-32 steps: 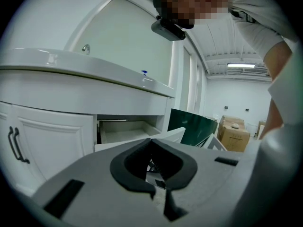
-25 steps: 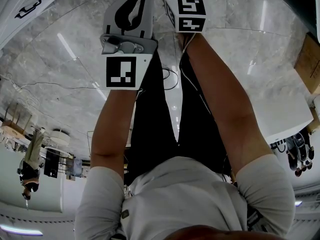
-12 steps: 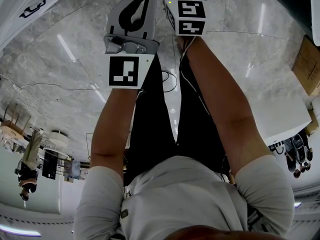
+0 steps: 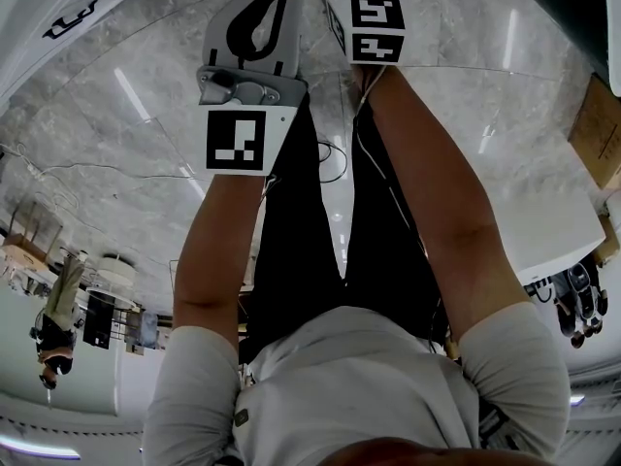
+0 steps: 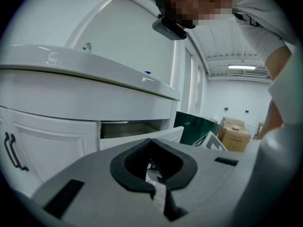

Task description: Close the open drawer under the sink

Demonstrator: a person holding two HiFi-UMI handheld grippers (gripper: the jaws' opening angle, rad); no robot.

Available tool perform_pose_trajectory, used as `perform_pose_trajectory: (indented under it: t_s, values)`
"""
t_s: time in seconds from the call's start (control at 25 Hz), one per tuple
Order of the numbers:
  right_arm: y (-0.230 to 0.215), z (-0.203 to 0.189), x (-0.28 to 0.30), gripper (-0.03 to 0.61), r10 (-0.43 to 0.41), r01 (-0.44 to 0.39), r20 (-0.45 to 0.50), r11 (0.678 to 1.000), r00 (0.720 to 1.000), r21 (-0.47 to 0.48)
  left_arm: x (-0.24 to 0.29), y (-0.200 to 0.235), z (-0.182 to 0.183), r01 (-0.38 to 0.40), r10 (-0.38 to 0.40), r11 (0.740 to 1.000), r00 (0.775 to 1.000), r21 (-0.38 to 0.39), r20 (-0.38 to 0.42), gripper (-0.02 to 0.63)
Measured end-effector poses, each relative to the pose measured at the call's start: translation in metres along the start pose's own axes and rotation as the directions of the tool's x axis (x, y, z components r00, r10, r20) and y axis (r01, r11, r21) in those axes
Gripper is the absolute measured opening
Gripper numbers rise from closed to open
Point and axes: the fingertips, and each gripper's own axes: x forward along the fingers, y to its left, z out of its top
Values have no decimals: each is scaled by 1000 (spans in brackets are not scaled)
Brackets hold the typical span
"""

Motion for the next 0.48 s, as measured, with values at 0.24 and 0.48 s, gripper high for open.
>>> perform_pose_trajectory:
  t_s: [0.24, 0.48]
  values:
    - [-6, 19, 19, 140, -1, 1, 21, 1000, 1000, -17, 1, 4, -7, 2, -2, 1000, 1000, -12, -10, 9]
    - [-10, 34, 38, 140, -1, 2, 31, 1000, 1000, -28, 3, 13, -11, 3, -3, 1000, 1000, -13, -26, 9]
